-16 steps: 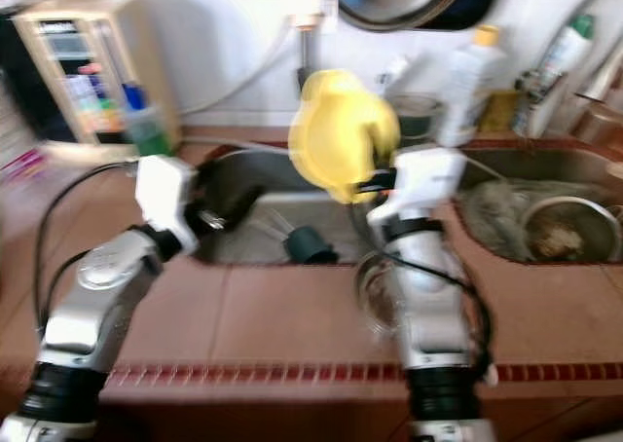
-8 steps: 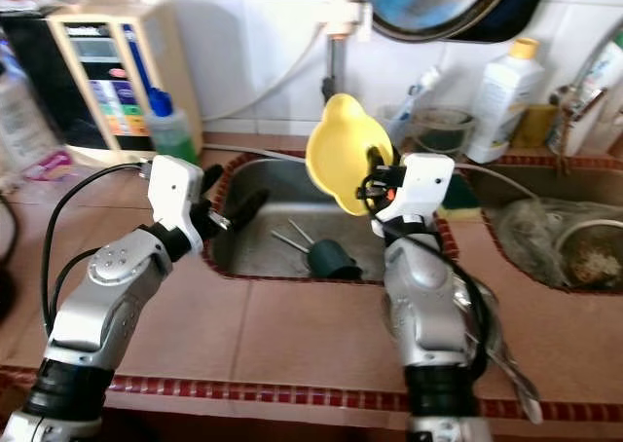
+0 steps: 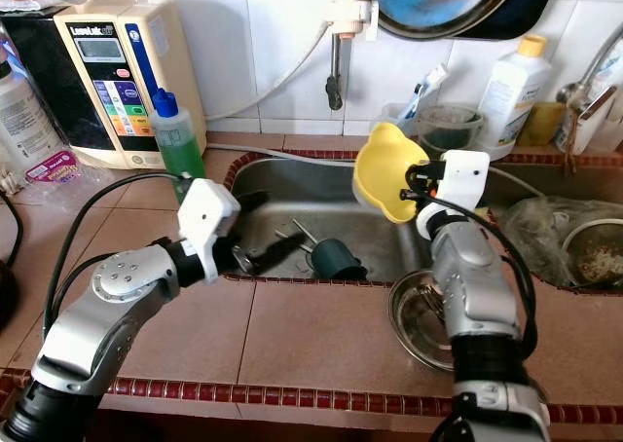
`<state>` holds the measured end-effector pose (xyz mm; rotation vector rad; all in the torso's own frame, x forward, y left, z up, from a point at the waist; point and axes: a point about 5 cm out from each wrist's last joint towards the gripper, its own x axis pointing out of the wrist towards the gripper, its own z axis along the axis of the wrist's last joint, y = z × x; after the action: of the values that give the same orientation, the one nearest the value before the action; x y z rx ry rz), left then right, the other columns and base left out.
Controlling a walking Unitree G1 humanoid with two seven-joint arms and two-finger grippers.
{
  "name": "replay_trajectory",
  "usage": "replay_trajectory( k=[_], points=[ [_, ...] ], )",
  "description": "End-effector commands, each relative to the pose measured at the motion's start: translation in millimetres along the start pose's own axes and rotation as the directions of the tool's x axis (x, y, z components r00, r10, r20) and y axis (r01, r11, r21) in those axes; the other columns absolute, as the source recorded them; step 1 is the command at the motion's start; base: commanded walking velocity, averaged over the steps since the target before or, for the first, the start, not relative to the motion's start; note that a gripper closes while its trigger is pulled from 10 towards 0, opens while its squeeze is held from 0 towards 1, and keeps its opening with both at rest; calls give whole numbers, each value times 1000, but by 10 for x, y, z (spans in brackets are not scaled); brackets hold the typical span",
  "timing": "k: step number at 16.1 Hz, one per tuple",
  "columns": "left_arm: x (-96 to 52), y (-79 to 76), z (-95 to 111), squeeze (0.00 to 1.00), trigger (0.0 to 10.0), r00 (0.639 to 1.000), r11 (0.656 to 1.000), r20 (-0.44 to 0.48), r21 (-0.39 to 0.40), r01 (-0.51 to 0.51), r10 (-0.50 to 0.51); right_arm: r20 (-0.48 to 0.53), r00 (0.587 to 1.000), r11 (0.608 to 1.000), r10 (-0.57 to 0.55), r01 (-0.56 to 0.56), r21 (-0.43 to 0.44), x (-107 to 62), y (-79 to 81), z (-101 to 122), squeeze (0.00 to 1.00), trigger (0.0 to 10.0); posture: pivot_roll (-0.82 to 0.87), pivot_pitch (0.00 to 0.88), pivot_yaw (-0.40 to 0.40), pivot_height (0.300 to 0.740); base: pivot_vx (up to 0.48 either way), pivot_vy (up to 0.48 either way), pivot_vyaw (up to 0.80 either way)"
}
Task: Kitchen organization
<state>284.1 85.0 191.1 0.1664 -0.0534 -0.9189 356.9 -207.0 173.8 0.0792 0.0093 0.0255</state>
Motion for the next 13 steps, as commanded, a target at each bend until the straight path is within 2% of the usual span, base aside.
replay_trajectory(
  k=[1,3,4,6,13],
  points=[
    [3,-61,27,0,10000,999,999,-7,1,37,-37,-9,1000,1000,22,-22,0,43,13,58,0,10000,-131,37,56,740,0,0,0],
    [30,-131,58,0,10000,998,998,-5,0,59,-59,-106,992,994,68,-77,-83,102,12,-45,0,10000,-132,43,58,740,0,0,0],
    [44,-164,65,0,10000,998,998,-6,-2,66,-66,-160,982,988,100,-117,-99,131,44,-131,0,10000,-128,47,59,740,0,0,0],
    [46,-195,79,0,10000,997,997,-9,-5,73,-73,-192,974,983,122,-145,-112,150,78,-168,0,10000,-127,48,59,740,0,0,0],
    [53,-267,120,0,10000,996,996,-14,-10,89,-89,-268,941,974,208,-225,-37,195,188,-286,0,10000,-115,47,57,740,0,0,0]
  ],
)
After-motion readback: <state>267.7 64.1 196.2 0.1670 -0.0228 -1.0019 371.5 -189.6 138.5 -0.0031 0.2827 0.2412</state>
